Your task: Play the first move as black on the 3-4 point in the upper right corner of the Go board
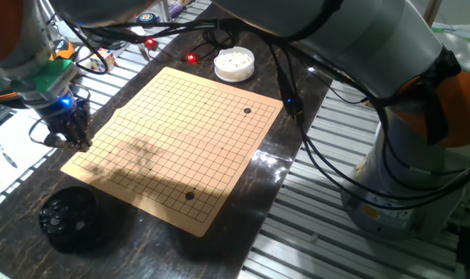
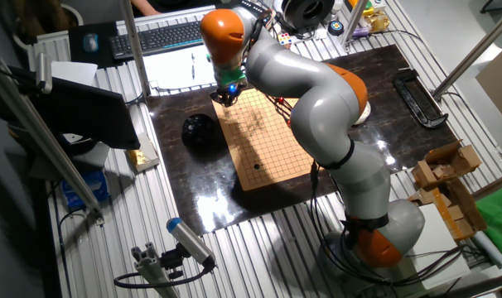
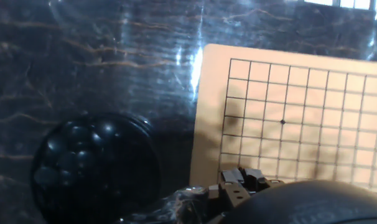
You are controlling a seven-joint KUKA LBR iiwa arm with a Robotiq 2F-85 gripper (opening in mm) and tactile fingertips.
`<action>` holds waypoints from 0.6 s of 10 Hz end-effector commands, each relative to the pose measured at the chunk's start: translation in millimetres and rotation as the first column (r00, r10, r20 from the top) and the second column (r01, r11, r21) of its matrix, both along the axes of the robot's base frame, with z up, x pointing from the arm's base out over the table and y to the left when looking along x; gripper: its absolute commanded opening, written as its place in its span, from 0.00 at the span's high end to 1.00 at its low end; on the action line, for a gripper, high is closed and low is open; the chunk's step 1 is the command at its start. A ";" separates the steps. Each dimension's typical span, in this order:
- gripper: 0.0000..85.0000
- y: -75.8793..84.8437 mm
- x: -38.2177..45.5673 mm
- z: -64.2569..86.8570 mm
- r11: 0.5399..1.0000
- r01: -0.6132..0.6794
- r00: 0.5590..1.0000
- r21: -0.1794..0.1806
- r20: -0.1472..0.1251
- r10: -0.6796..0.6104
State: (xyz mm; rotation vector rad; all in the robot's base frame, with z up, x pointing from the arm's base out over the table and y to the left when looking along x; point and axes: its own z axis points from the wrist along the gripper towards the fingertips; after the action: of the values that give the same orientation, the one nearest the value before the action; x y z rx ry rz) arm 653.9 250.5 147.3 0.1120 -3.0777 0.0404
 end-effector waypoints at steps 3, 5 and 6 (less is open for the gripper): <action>0.89 0.7 -3.9 3.9 0.979 0.193 0.980 0.064 -0.054 -0.190; 0.91 3.9 -5.2 6.1 0.976 0.211 0.978 0.055 -0.022 -0.210; 0.91 6.9 -3.9 6.4 0.977 0.208 0.978 0.042 -0.009 -0.207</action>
State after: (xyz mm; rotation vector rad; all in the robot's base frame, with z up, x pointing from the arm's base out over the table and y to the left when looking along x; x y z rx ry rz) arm 650.1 258.2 154.0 -0.1967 -3.0676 -0.0367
